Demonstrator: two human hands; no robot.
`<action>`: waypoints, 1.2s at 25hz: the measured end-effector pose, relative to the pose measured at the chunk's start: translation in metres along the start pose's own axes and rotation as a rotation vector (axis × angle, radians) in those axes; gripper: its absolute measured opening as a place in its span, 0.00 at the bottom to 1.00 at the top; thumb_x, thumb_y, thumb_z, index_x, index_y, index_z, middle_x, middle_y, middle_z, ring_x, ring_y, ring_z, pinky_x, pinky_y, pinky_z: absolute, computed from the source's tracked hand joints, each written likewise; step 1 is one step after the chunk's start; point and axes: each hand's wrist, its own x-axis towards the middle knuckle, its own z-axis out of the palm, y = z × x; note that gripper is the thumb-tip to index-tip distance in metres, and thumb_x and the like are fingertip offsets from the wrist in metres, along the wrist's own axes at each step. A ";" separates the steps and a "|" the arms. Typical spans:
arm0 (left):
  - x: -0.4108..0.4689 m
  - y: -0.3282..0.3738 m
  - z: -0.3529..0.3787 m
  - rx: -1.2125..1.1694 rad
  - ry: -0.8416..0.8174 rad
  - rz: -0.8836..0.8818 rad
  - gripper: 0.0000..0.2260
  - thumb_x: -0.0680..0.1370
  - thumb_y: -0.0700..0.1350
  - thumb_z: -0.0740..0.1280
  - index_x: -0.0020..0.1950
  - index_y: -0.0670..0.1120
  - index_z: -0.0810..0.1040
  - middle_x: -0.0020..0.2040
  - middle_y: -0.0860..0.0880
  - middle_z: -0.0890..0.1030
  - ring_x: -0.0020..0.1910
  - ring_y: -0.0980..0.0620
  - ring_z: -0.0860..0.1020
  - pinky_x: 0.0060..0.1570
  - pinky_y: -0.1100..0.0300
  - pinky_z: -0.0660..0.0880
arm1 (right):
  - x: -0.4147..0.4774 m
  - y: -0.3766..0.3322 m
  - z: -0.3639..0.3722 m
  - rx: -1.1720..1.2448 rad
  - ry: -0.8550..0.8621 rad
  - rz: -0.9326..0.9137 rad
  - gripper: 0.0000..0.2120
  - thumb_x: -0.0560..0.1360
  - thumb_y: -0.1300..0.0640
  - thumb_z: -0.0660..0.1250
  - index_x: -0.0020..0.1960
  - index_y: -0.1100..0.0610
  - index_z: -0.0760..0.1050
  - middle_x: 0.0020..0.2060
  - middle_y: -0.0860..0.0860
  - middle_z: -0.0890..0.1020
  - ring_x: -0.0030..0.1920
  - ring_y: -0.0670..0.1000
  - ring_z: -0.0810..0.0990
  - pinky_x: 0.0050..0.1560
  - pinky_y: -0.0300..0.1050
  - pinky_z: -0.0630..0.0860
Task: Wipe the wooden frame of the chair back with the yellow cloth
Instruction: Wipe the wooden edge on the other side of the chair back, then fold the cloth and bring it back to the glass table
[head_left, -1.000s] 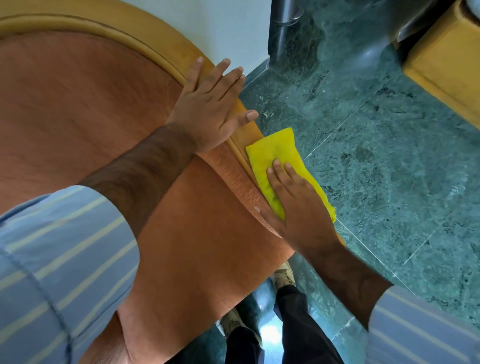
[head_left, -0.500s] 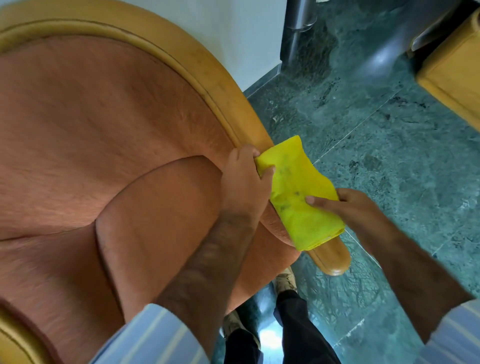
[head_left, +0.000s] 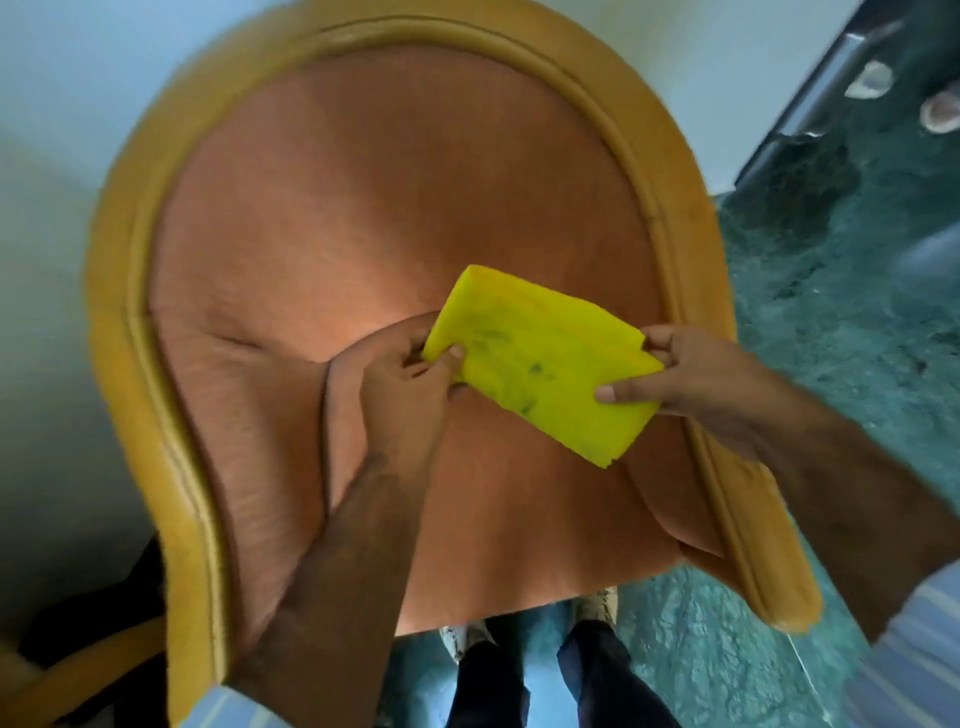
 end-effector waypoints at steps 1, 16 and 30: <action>-0.005 -0.001 -0.028 -0.053 0.054 -0.017 0.09 0.78 0.35 0.71 0.54 0.48 0.83 0.52 0.40 0.86 0.53 0.39 0.85 0.56 0.37 0.83 | 0.011 -0.016 0.023 -0.033 -0.025 0.020 0.24 0.65 0.61 0.82 0.59 0.56 0.83 0.53 0.51 0.90 0.52 0.49 0.89 0.51 0.44 0.86; -0.290 -0.166 -0.328 -0.726 1.149 -0.310 0.04 0.80 0.35 0.69 0.54 0.41 0.80 0.52 0.38 0.82 0.52 0.44 0.84 0.47 0.59 0.85 | -0.035 -0.016 0.486 -0.857 -0.773 -0.126 0.08 0.68 0.63 0.80 0.46 0.58 0.85 0.47 0.61 0.89 0.44 0.55 0.87 0.48 0.53 0.83; -0.534 -0.425 -0.271 -0.959 1.840 -0.708 0.07 0.78 0.29 0.69 0.56 0.32 0.78 0.51 0.36 0.78 0.42 0.43 0.81 0.42 0.59 0.86 | -0.171 0.343 0.624 -1.464 -1.182 -0.203 0.11 0.67 0.57 0.83 0.33 0.52 0.81 0.38 0.55 0.86 0.42 0.56 0.87 0.51 0.56 0.87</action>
